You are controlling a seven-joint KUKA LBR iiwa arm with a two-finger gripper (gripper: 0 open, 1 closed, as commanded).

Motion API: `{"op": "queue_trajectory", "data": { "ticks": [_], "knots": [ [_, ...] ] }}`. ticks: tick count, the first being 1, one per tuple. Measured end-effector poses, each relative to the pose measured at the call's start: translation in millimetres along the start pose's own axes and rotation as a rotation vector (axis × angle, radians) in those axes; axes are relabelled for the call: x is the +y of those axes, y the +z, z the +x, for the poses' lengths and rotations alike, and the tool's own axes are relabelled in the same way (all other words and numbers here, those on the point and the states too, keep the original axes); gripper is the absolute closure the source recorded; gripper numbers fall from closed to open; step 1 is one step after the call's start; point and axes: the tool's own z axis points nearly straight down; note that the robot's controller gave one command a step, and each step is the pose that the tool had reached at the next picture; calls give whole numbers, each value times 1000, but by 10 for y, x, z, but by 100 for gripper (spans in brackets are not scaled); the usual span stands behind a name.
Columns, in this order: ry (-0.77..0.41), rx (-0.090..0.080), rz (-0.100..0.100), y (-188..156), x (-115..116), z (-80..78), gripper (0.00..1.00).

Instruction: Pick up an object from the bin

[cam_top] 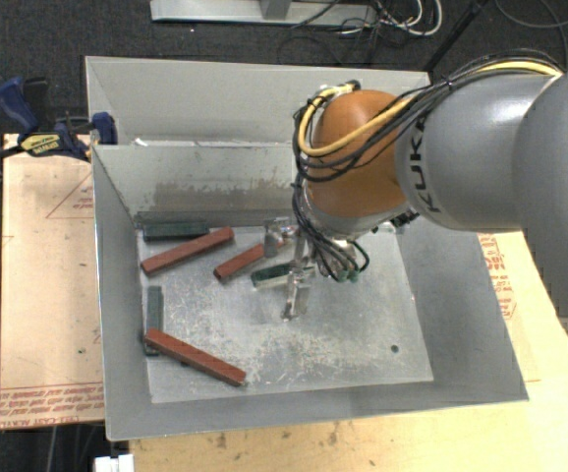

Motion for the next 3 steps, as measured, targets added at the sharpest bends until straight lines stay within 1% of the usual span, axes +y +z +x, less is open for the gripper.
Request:
{"op": "queue_trajectory", "data": {
  "ticks": [1,2,3],
  "knots": [
    [-6,-1,0,251,86,-174,0],
    [-28,3,0,543,-103,-454,100],
    [-28,3,0,543,-103,-454,100]
  ]
}}
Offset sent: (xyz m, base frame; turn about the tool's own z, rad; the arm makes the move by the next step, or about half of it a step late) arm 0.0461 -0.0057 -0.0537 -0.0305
